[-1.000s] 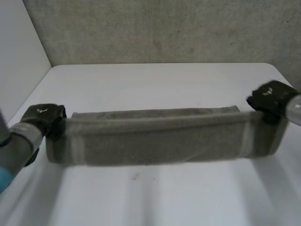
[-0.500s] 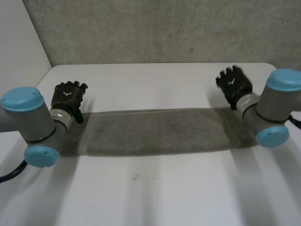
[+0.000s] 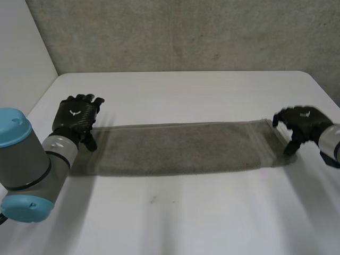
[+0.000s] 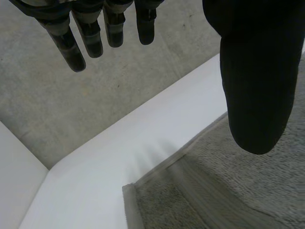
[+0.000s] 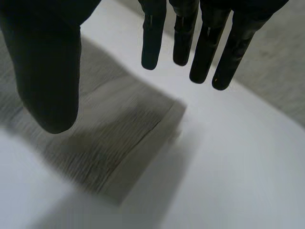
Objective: Fold the towel.
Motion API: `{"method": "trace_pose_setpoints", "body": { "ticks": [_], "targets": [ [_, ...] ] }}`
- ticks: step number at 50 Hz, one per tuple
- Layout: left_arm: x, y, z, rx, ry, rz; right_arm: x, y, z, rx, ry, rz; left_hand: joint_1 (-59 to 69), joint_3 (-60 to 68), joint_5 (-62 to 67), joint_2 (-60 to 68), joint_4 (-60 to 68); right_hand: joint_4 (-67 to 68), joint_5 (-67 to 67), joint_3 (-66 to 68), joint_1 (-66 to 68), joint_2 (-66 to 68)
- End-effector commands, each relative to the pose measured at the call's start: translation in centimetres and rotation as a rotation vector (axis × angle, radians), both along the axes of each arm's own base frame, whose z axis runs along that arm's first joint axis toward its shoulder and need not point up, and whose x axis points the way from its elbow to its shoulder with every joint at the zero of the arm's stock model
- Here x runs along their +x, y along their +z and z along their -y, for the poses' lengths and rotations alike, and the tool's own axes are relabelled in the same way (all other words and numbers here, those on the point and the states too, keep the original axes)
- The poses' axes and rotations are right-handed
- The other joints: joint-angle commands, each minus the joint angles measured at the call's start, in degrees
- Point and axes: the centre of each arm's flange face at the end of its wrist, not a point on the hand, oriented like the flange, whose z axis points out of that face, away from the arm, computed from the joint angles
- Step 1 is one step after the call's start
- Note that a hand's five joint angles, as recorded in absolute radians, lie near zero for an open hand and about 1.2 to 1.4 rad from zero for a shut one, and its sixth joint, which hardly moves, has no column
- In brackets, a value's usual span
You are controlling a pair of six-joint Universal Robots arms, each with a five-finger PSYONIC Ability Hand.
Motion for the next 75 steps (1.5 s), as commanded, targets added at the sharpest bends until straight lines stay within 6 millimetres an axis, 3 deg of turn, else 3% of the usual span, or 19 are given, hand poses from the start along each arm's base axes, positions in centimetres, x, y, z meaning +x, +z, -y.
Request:
{"method": "trace_pose_setpoints", "body": {
  "ticks": [1,17,20,21,24,35,41,47,49,52,54,55,57,60,70,71,72,73,75],
  "targets": [
    [-0.2,0.1,-0.4,0.005,-0.005,-0.009,-0.9,-3.7,-0.6,0.005,0.076,-0.049,0.2,0.8,-0.6,0.8,0.7,9.3,10.6,9.4,9.1,10.4],
    [-0.4,0.5,-0.8,0.012,-0.009,-0.055,-1.8,-5.8,0.3,-0.009,0.062,-0.052,-0.2,0.4,-1.0,0.5,0.3,26.3,27.6,26.4,26.1,27.4],
    [-0.4,0.5,-0.8,0.012,-0.009,-0.055,-1.8,-6.2,0.5,-0.007,0.06,-0.055,-0.2,0.4,-1.0,0.5,0.3,38.7,40.0,38.9,38.5,39.8],
    [-0.4,0.5,-0.8,0.012,-0.009,-0.055,-1.9,-6.2,0.7,-0.012,0.054,-0.056,-0.2,0.4,-1.0,0.5,0.3,54.0,55.3,54.1,53.8,55.1],
    [-0.4,0.4,-0.8,0.015,-0.007,-0.053,-2.2,-6.1,1.0,-0.029,0.045,-0.06,-0.2,0.4,-1.0,0.5,0.3,54.2,55.4,54.3,54.0,55.2],
    [-0.2,1.4,-1.2,-0.007,-0.007,-0.061,-10.7,-2.4,3.7,-0.128,-0.284,-0.323,-0.2,0.4,-1.0,0.5,0.3,54.2,55.4,54.3,54.0,55.2],
    [-0.1,2.1,-1.2,-0.029,-0.004,-0.068,-11.2,-0.2,4.3,-0.182,-0.274,-0.429,-0.2,0.4,-1.0,0.5,0.3,54.2,55.4,54.3,54.0,55.2],
    [0.0,3.5,-1.5,-0.067,-0.008,-0.085,-3.7,4.9,4.0,-0.318,-0.171,-0.197,-0.2,0.4,-1.0,0.5,0.3,54.2,55.4,54.3,54.0,55.2],
    [0.0,3.8,-1.5,-0.074,-0.008,-0.093,0.8,6.4,2.3,-0.353,-0.074,-0.083,-0.2,0.4,-1.0,0.5,0.3,54.2,55.4,54.3,54.0,55.2],
    [0.0,4.2,-1.6,-0.08,-0.009,-0.114,3.9,6.5,1.1,-0.358,0.002,-0.038,-0.2,0.4,-1.0,0.5,0.3,54.2,55.4,54.3,54.0,55.2],
    [0.0,4.4,-1.7,-0.08,-0.008,-0.129,10.6,5.9,-2.6,-0.374,0.191,0.016,-0.2,0.4,-1.0,0.5,0.3,54.2,55.4,54.3,54.0,55.2],
    [-0.1,4.5,-1.7,-0.078,-0.007,-0.139,10.6,5.9,-2.6,-0.374,0.192,0.017,-0.2,0.4,-1.0,0.5,0.3,54.2,55.4,54.3,54.0,55.2],
    [0.0,4.5,-1.7,-0.077,-0.007,-0.15,16.4,4.0,-7.1,-0.368,0.374,0.048,-0.2,0.4,-1.0,0.5,0.3,54.2,55.4,54.3,54.0,55.2],
    [0.0,4.6,-1.8,-0.073,-0.006,-0.16,20.0,2.1,-10.9,-0.341,0.5,0.069,-0.2,0.4,-1.0,0.5,0.3,54.2,55.4,54.3,54.0,55.2],
    [-0.6,4.4,-2.1,-0.07,-0.027,-0.162,23.4,-4.2,-16.4,-0.194,0.659,0.038,-0.2,0.4,-1.0,0.5,0.3,52.2,53.5,52.3,52.0,53.3],
    [-0.9,4.4,-2.1,-0.07,-0.035,-0.163,23.3,-4.2,-16.3,-0.194,0.651,0.038,-0.2,0.4,-1.0,0.5,0.3,26.9,28.2,27.0,26.7,28.0],
    [-1.2,4.5,-2.2,-0.075,-0.046,-0.165,23.3,-4.2,-16.3,-0.194,0.651,0.038,-0.2,0.4,-1.0,0.5,0.3,26.6,27.9,26.8,26.4,27.7],
    [-1.2,4.5,-2.2,-0.075,-0.046,-0.165,23.2,-3.8,-16.1,-0.193,0.632,0.037,-0.2,0.4,-1.0,0.5,0.3,-15.8,-14.6,-15.7,-16.0,-14.8],
    [-1.6,4.6,-2.3,-0.08,-0.059,-0.168,23.0,-3.3,-16.1,-0.193,0.62,0.044,-0.2,0.5,-0.9,0.5,0.4,-15.8,-14.6,-15.7,-16.0,-14.8]
  ]
}}
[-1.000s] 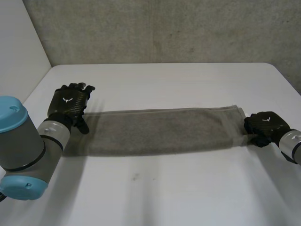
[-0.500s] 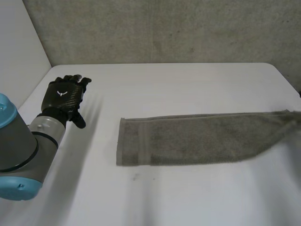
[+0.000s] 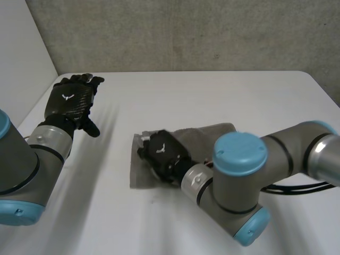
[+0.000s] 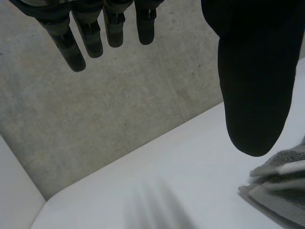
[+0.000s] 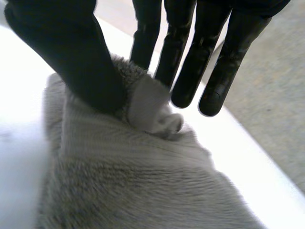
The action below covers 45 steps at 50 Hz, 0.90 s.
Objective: Fold the towel.
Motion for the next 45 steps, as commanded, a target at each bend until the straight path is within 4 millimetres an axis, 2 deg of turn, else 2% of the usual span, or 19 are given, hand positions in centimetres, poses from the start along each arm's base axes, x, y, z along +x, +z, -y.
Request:
{"method": "trace_pose_setpoints", "body": {
  "ticks": [1,2,4,7,9,14,16,23,24,26,27,29,30,32,36,41,43,44,45],
  "targets": [
    [-1.5,0.0,-0.4,-0.009,-0.049,-0.004,-1.0,1.2,0.7,0.03,-0.056,0.017,0.0,0.6,-0.8,0.7,0.6,-49.4,-47.1,-48.3,-45.4,-47.8],
    [-2.2,0.0,-0.4,-0.015,-0.069,-0.006,-1.0,1.2,0.7,0.03,-0.056,0.017,0.2,0.8,-0.6,0.9,0.7,-49.4,-47.1,-48.3,-45.4,-47.8],
    [-3.0,0.0,-0.6,-0.018,-0.09,-0.007,-3.8,3.0,3.5,0.078,-0.173,0.081,0.2,0.8,-0.6,0.9,0.7,-49.4,-47.1,-48.3,-45.4,-47.8],
    [-5.0,-0.4,-1.3,-0.014,-0.147,-0.011,-5.6,3.4,4.9,0.113,-0.233,0.112,0.5,1.1,-0.3,1.2,1.1,-49.4,-47.1,-48.3,-45.4,-47.8],
    [-6.0,-0.7,-1.8,-0.009,-0.178,-0.018,-8.5,4.0,6.5,0.161,-0.333,0.151,0.7,1.3,-0.1,1.4,1.2,-49.4,-47.1,-48.3,-45.4,-47.8],
    [-8.9,-2.5,-3.2,0.035,-0.263,-0.029,-11.4,3.0,6.7,0.216,-0.411,0.131,1.0,1.7,0.2,1.7,1.6,-49.4,-47.1,-48.3,-45.4,-47.8],
    [-10.1,-4.3,-3.7,0.07,-0.291,-0.01,-12.5,2.4,6.9,0.241,-0.445,0.116,1.0,1.7,0.2,1.7,1.6,-49.4,-47.1,-48.3,-45.4,-47.8],
    [-10.3,-7.6,-4.1,0.146,-0.279,0.038,-16.5,0.3,7.1,0.29,-0.499,0.04,1.0,1.7,0.2,1.7,1.6,-48.9,-46.6,-47.8,-44.9,-47.3],
    [-10.2,-8.3,-4.1,0.163,-0.26,0.051,-16.5,0.3,7.1,0.291,-0.499,0.04,1.0,1.7,0.2,1.7,1.6,-48.8,-46.5,-47.8,-44.8,-47.2],
    [-10.0,-8.8,-4.1,0.176,-0.243,0.061,-17.1,-0.4,6.9,0.298,-0.481,0.021,1.0,1.7,0.2,1.7,1.6,-31.1,-28.8,-30.0,-27.1,-29.5],
    [-9.8,-9.2,-4.1,0.183,-0.229,0.07,-17.1,-0.4,6.9,0.298,-0.481,0.02,0.8,1.5,0.1,1.6,1.4,-31.0,-28.7,-29.9,-27.0,-29.4],
    [-9.6,-9.6,-4.1,0.194,-0.218,0.082,-17.1,-0.8,7.0,0.286,-0.467,0.011,0.8,1.5,0.1,1.6,1.4,-6.4,-4.1,-5.3,-2.4,-4.8],
    [-9.4,-10.0,-4.3,0.208,-0.209,0.098,-17.1,-0.8,7.0,0.286,-0.467,0.011,0.7,1.3,-0.1,1.4,1.2,-6.3,-3.9,-5.2,-2.3,-4.7],
    [-9.0,-10.4,-4.5,0.221,-0.2,0.12,-17.0,-0.4,7.8,0.227,-0.466,0.032,0.7,1.3,-0.1,1.4,1.2,18.8,21.2,19.9,22.8,20.4],
    [-8.6,-10.3,-4.9,0.22,-0.185,0.155,-16.6,0.5,8.5,0.165,-0.457,0.06,0.2,0.8,-0.6,0.9,0.7,20.6,22.9,21.7,24.6,22.2],
    [-8.4,-7.6,-5.8,0.154,-0.172,0.147,-15.9,2.7,10.1,0.079,-0.452,0.097,0.0,0.6,-0.8,0.7,0.6,20.6,22.9,21.7,24.6,22.2],
    [-8.3,-6.6,-5.8,0.134,-0.168,0.133,-13.9,4.7,10.0,0.019,-0.398,0.131,0.0,0.6,-0.8,0.7,0.6,20.6,22.9,21.7,24.6,22.2],
    [-8.2,-5.8,-5.9,0.116,-0.166,0.121,-13.9,4.7,10.0,0.019,-0.398,0.131,0.0,0.6,-0.8,0.7,0.6,20.6,22.9,21.7,24.6,22.2],
    [-8.2,-5.7,-5.9,0.116,-0.166,0.121,-12.4,5.8,9.4,-0.012,-0.351,0.148,0.0,0.6,-0.8,0.7,0.6,20.6,22.9,21.7,24.6,22.2]
  ]
}}
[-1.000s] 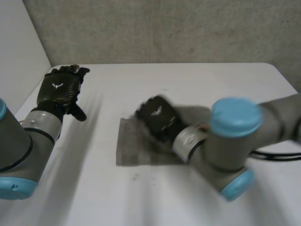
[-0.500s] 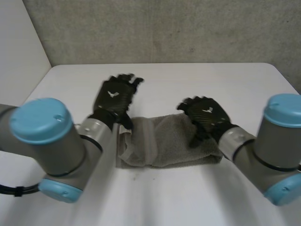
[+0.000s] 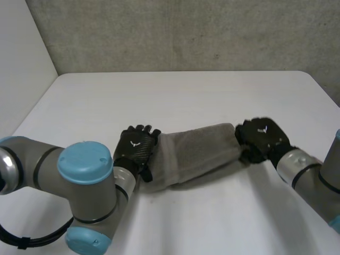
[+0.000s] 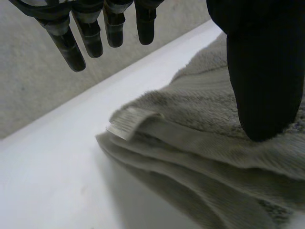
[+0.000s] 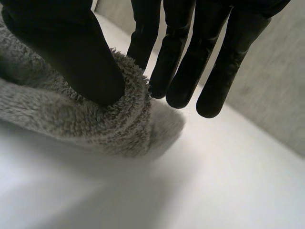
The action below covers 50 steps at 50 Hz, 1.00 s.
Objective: Fold the towel.
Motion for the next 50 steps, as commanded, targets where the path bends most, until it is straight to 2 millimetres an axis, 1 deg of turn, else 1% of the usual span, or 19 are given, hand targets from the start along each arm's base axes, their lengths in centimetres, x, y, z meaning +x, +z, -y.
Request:
{"method": "trace_pose_setpoints", "body": {
  "ticks": [1,2,4,7,12,19,24,25,26,28,29,31,32,34,35,37,39,45,50],
  "targets": [
    [0.4,4.2,-0.5,-0.089,0.011,-0.057,5.4,4.8,-1.1,-0.165,0.139,0.052,0.0,0.6,-0.8,0.7,0.6,11.5,17.4,12.0,20.3,13.1],
    [0.7,5.2,-0.3,-0.109,0.022,-0.074,5.4,4.8,-1.1,-0.165,0.139,0.052,0.0,0.6,-0.8,0.7,0.6,11.5,17.4,12.0,20.3,13.1],
    [1.2,6.3,-0.1,-0.13,0.042,-0.09,8.1,5.9,-2.9,-0.192,0.222,0.065,0.0,0.6,-0.8,0.7,0.6,11.5,17.4,12.0,20.3,13.1],
    [3.1,8.2,1.2,-0.172,0.127,-0.109,9.3,6.2,-3.8,-0.196,0.262,0.07,0.0,0.6,-0.8,0.7,0.6,11.5,17.4,12.0,20.3,13.1],
    [5.6,10.6,2.3,-0.227,0.217,-0.145,14.4,3.9,-7.8,-0.15,0.45,0.068,-0.2,0.4,-1.0,0.5,0.4,11.5,17.4,12.0,20.3,13.1],
    [6.9,11.8,2.8,-0.257,0.252,-0.165,16.6,-0.1,-10.0,-0.057,0.56,0.035,-0.2,0.4,-1.0,0.5,0.4,11.5,17.4,12.0,20.3,13.1],
    [6.7,11.7,2.7,-0.255,0.242,-0.167,16.6,-1.5,-10.4,0.007,0.58,0.007,-0.2,0.4,-1.0,0.5,0.4,10.7,16.6,11.2,19.5,12.3],
    [6.7,11.7,2.7,-0.255,0.242,-0.167,16.4,-1.0,-10.0,0.004,0.567,0.011,-0.2,0.4,-1.0,0.5,0.4,-6.6,-0.7,-6.1,2.2,-5.0],
    [6.5,11.5,2.7,-0.252,0.237,-0.166,16.4,-1.0,-10.0,0.003,0.567,0.011,-0.2,0.4,-1.0,0.5,0.4,-6.8,-0.9,-6.3,2.0,-5.2],
    [6.2,11.6,2.7,-0.256,0.227,-0.17,16.2,1.1,-9.8,-0.02,0.546,0.039,-0.2,0.4,-1.0,0.5,0.4,-48.0,-42.1,-47.5,-39.2,-46.4],
    [5.7,11.3,2.7,-0.251,0.211,-0.169,16.2,1.1,-9.8,-0.02,0.546,0.039,-0.2,0.4,-1.0,0.5,0.4,-48.2,-42.3,-47.7,-39.4,-46.6],
    [4.9,11.0,2.6,-0.246,0.183,-0.174,14.9,4.2,-8.4,-0.046,0.489,0.106,0.0,0.6,-0.8,0.7,0.6,-58.5,-52.6,-58.0,-49.7,-56.9],
    [4.0,11.0,2.4,-0.246,0.159,-0.184,14.9,4.2,-8.4,-0.047,0.489,0.106,0.0,0.6,-0.8,0.7,0.6,-58.5,-52.6,-58.0,-49.7,-56.9],
    [3.2,11.1,2.2,-0.244,0.142,-0.205,12.2,6.5,-5.2,-0.003,0.345,0.215,-0.2,0.4,-1.0,0.5,0.4,-58.5,-52.6,-58.0,-49.7,-56.9],
    [2.5,11.1,2.0,-0.229,0.126,-0.239,12.2,6.5,-5.2,-0.003,0.345,0.215,-0.2,0.4,-1.0,0.5,0.4,-58.5,-52.6,-58.0,-49.7,-56.9],
    [2.1,11.0,1.9,-0.206,0.113,-0.279,9.7,7.5,-2.8,0.075,0.211,0.332,-0.2,0.4,-1.0,0.5,0.4,-58.5,-52.6,-58.0,-49.7,-56.9],
    [1.6,10.7,1.8,-0.174,0.103,-0.32,8.7,7.7,-1.9,0.109,0.165,0.38,-0.2,0.4,-1.0,0.5,0.4,-58.5,-52.6,-58.0,-49.7,-56.9],
    [-1.6,8.1,0.5,-0.028,-0.022,-0.391,5.9,6.9,-0.1,0.228,0.047,0.432,-0.2,0.4,-1.0,0.5,0.4,-58.5,-52.6,-58.0,-49.7,-56.9],
    [-1.8,5.1,0.5,0.055,-0.024,-0.333,6.0,5.1,-0.1,0.304,0.036,0.402,-0.2,0.5,-0.9,0.6,0.4,-58.5,-52.6,-58.0,-49.7,-56.9]
  ]
}}
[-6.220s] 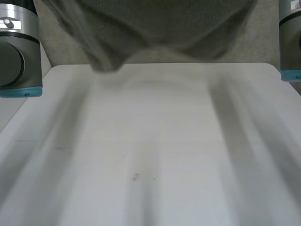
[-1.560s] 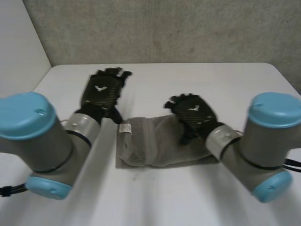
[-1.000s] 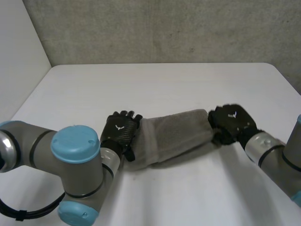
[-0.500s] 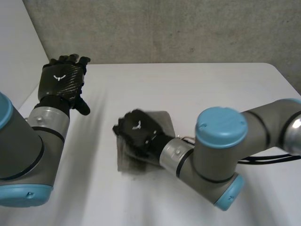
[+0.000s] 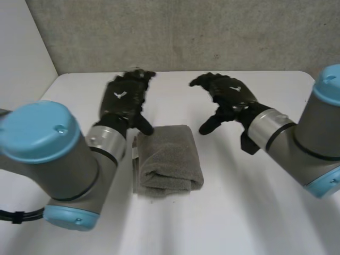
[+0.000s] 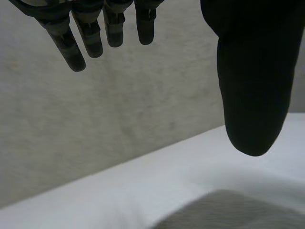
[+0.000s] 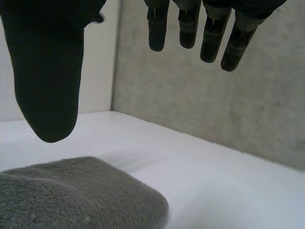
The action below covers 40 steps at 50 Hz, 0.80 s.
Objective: Fold the towel.
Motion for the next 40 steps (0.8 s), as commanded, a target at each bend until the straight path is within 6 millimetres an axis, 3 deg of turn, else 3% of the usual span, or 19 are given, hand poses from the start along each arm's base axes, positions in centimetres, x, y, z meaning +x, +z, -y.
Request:
{"method": "trace_pose_setpoints", "body": {
  "ticks": [1,7,12,14,19,26,29,31,32,33,34,35,36,37,38,39,40],
  "targets": [
    [-1.5,-5.2,-0.7,0.165,-0.086,0.053,-1.3,-2.5,0.8,0.156,-0.037,-0.023,-0.2,0.5,-0.9,0.6,0.4,-3.6,-4.4,-2.5,-4.3,-4.2],
    [-0.2,-8.5,-0.9,0.274,-0.054,0.131,-0.7,-5.4,1.7,0.202,-0.033,-0.072,-0.2,0.5,-0.9,0.6,0.4,-3.6,-4.4,-2.5,-4.3,-4.2],
    [1.2,-10.4,-0.5,0.323,-0.018,0.187,1.1,-7.9,0.8,0.207,0.022,-0.139,-0.2,0.5,-1.0,0.5,0.4,-3.6,-4.4,-2.5,-4.3,-4.2],
    [1.6,-10.6,-0.3,0.326,-0.007,0.202,2.6,-9.4,-0.1,0.193,0.075,-0.19,-0.2,0.5,-1.0,0.5,0.4,-3.6,-4.4,-2.5,-4.3,-4.2],
    [2.7,-11.2,0.2,0.324,0.022,0.258,3.7,-11.3,-0.6,0.153,0.105,-0.282,-0.2,0.5,-1.0,0.5,0.4,-3.6,-4.4,-2.5,-4.3,-4.2],
    [2.8,-11.2,0.1,0.315,0.02,0.284,4.8,-11.3,-0.1,0.017,0.087,-0.401,-0.2,0.5,-1.0,0.5,0.4,-3.6,-4.4,-2.5,-4.3,-4.2],
    [2.8,-10.9,0.2,0.306,0.025,0.279,4.8,-10.4,0.3,-0.035,0.055,-0.443,-0.2,0.5,-1.0,0.5,0.4,-3.6,-4.4,-2.5,-4.3,-4.2],
    [2.8,-9.1,0.6,0.265,0.046,0.254,4.8,-9.5,0.4,-0.059,0.043,-0.445,-0.2,0.5,-1.0,0.5,0.4,-3.6,-4.4,-2.5,-4.3,-4.2],
    [2.8,-9.1,0.6,0.265,0.047,0.254,4.7,-7.8,0.5,-0.088,0.029,-0.424,-0.2,0.5,-1.0,0.5,0.4,-3.6,-4.4,-2.5,-4.3,-4.2],
    [2.8,-7.8,0.7,0.232,0.052,0.232,4.7,-5.9,0.5,-0.125,0.018,-0.395,-0.2,0.5,-1.0,0.5,0.4,-3.6,-4.4,-2.5,-4.3,-4.2],
    [2.7,-6.1,0.8,0.192,0.054,0.207,4.7,-5.8,0.5,-0.125,0.018,-0.394,-0.2,0.5,-1.0,0.5,0.4,-3.6,-4.4,-2.5,-4.3,-4.2],
    [2.7,-6.1,0.8,0.191,0.054,0.206,4.6,-3.5,0.5,-0.162,0.002,-0.356,-0.2,0.5,-1.0,0.5,0.4,-3.6,-4.4,-2.5,-4.3,-4.2],
    [2.6,-4.4,0.9,0.147,0.057,0.178,4.6,-3.5,0.5,-0.162,0.001,-0.355,-0.2,0.5,-1.0,0.5,0.4,-3.6,-4.4,-2.5,-4.3,-4.2],
    [2.6,-4.3,0.9,0.146,0.057,0.177,4.3,-1.2,0.4,-0.197,-0.018,-0.313,-0.2,0.5,-1.0,0.5,0.4,-3.6,-4.4,-2.5,-4.3,-4.2],
    [2.5,-2.3,1.1,0.098,0.058,0.142,4.0,1.2,0.4,-0.231,-0.041,-0.265,-0.2,0.5,-0.9,0.6,0.4,-3.6,-4.4,-2.5,-4.3,-4.2],
    [2.5,-0.1,1.1,0.054,0.059,0.11,4.0,1.3,0.4,-0.231,-0.042,-0.265,0.2,0.9,-0.6,0.9,0.8,-3.6,-4.4,-2.5,-4.3,-4.2],
    [2.5,-0.1,1.1,0.053,0.059,0.109,3.6,3.5,0.3,-0.258,-0.061,-0.218,0.2,0.9,-0.6,0.9,0.8,-3.6,-4.4,-2.5,-4.3,-4.2]
  ]
}}
